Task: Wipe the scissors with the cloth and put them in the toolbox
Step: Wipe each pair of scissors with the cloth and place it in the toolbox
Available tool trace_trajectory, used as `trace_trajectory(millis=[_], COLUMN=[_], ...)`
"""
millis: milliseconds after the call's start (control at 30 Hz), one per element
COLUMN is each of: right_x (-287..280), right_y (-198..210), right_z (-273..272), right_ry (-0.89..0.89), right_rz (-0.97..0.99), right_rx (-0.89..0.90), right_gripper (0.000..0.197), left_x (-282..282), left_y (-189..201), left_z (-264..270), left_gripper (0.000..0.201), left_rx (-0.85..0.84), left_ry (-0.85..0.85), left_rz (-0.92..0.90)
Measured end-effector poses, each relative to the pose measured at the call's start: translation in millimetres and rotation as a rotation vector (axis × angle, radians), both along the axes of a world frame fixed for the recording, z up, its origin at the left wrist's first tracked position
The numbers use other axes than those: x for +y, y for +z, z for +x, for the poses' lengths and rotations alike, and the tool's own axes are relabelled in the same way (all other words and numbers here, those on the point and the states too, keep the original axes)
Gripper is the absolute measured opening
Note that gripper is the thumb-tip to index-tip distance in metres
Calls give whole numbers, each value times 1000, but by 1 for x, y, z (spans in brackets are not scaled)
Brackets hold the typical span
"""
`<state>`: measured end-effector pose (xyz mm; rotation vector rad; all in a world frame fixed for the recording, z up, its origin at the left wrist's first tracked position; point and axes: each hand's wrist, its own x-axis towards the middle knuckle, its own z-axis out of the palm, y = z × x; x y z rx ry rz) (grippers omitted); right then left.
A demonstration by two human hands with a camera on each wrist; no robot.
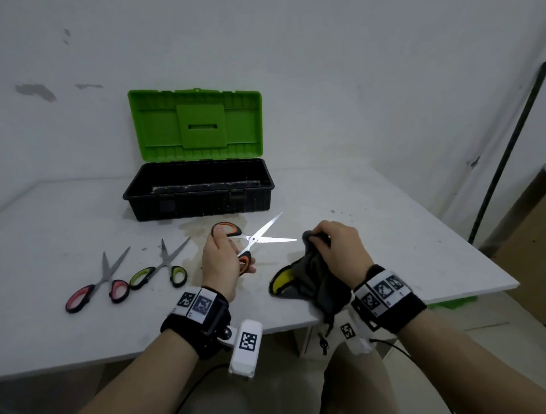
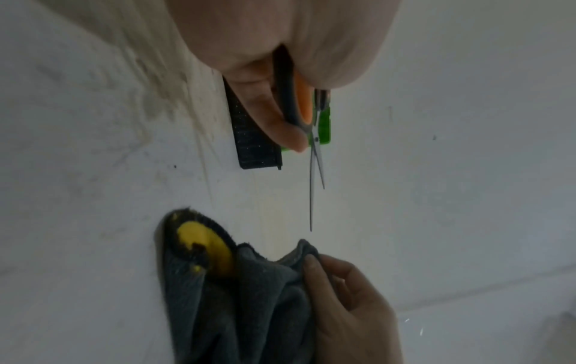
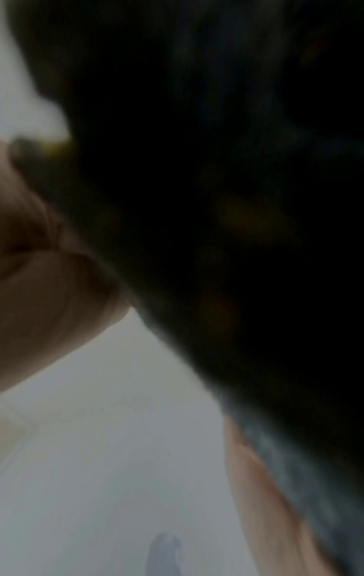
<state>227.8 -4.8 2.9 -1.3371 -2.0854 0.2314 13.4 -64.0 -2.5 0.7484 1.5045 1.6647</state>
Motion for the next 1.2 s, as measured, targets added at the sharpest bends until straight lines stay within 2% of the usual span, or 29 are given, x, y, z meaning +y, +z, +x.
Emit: trace_trajectory(millis=[200,367,467,533,667,833,967,1067,1200], right_x=[47,59,45,28,-3,-5,-8,-11,-5], right_y=[25,10,4,11,22,18,22,26,32], right_z=[-3,-12,-18,-25,-43,-53,-64,-71,-66], right_ry=[-135,-105,-110,-58,154,154,191,205,170], right_rz=[28,-169,-132,-160,-374,-394,-502,-501,-426], right_rx=[139,43,20,62,314,547,700,715,645], right_gripper=[8,17,22,25,28,12,13,8,6], left_x=[20,39,42,42,39,29,16,9,6], left_y=[12,16,16,17,18,15,9,6,9], left_z=[-7,0,10,18,32,41,40,33,10], left_gripper=[38,43,42,41,35,37,37,35,12], left_rx=[-133,-253,-289,-315,-348,-278,-138,-43,28], left_ry=[12,28,17,-5,-60,-85,-95,-135,-80], left_rz=[88,103,116,133,163,186,181,185,170])
